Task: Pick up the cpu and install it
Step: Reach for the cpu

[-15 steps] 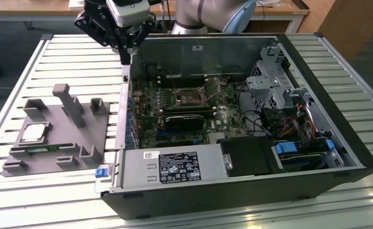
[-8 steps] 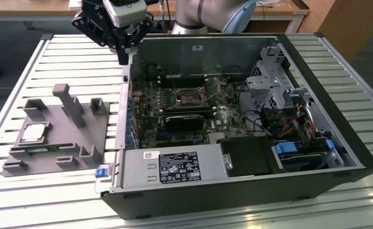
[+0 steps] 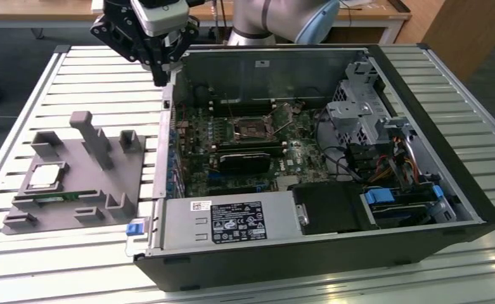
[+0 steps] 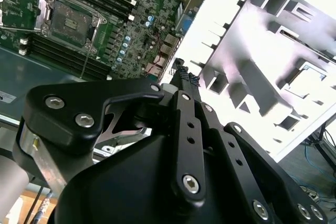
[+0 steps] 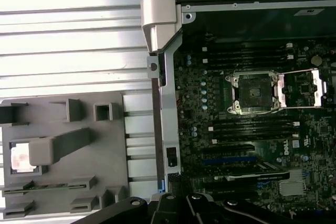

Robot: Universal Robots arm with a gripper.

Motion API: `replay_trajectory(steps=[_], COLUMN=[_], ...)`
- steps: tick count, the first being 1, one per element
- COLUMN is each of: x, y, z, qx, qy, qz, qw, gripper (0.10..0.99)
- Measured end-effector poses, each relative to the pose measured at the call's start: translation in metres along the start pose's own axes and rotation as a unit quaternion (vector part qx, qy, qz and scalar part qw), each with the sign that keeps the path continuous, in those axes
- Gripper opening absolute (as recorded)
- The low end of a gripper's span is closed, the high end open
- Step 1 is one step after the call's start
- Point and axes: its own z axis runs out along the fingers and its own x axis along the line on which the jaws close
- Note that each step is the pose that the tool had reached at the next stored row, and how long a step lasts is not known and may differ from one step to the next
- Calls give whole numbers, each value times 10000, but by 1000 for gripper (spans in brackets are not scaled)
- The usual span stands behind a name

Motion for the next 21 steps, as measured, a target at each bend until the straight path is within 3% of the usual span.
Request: replay_trajectory(steps=[21], x=[149], y=[-11], z=[-3], qx=[-2], qy=[0], qz=[0], qw=[10000], gripper=[106])
